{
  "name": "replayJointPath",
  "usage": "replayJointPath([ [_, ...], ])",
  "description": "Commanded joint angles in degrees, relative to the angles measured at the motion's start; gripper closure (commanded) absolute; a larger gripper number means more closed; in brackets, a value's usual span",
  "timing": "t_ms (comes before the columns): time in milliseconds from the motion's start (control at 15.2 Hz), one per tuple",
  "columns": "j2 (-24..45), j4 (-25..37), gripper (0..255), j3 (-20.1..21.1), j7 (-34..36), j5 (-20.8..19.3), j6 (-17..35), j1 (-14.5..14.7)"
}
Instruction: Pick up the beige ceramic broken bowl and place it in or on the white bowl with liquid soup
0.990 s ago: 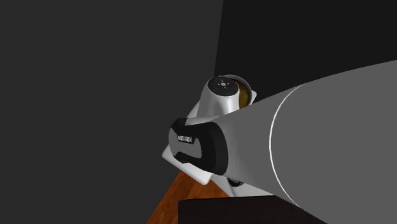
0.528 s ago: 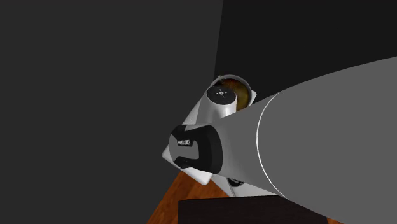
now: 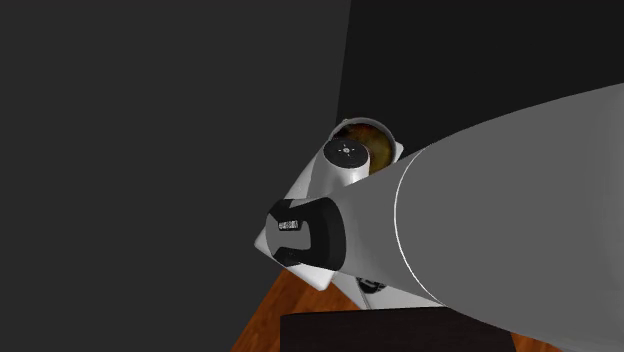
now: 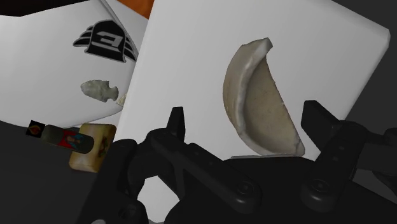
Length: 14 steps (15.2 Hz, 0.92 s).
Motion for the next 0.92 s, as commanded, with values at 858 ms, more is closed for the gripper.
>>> replayJointPath([
  [858,-3.46,-0.68,255,0.37,0.13,0.35,-2.75,-0.31],
])
